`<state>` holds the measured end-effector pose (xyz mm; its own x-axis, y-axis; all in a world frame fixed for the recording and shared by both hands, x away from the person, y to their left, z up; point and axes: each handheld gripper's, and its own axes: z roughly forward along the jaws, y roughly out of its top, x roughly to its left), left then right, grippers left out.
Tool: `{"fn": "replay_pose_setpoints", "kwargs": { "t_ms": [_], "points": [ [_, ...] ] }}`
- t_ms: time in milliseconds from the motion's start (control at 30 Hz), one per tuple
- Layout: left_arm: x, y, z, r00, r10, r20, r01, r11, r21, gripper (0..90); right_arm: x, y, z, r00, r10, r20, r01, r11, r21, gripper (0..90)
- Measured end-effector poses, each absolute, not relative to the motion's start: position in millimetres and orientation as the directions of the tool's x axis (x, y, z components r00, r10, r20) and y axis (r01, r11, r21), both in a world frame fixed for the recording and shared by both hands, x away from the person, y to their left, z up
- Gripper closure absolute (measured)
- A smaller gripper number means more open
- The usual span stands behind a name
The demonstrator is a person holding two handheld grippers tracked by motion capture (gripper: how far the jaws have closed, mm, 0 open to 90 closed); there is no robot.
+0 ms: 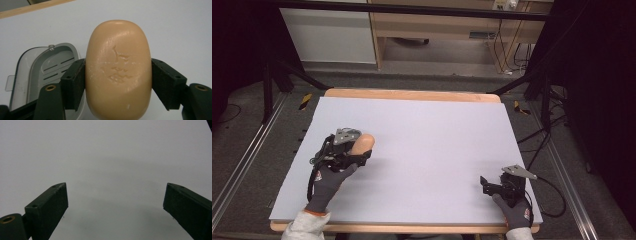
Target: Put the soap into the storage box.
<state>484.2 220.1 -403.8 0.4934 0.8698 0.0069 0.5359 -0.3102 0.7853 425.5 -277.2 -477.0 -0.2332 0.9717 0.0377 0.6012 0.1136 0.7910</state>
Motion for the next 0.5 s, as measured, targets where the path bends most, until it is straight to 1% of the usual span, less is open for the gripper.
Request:
{"fn": "replay_pose_setpoints", "kwargs": {
  "t_ms": [500],
  "points": [
    [496,243,-403,0.429,0.903,0.001,0.549,-0.262,0.794,31.3,426,-276,-477,-0.235,0.971,0.035,0.602,0.118,0.790,6.1]
  ]
}}
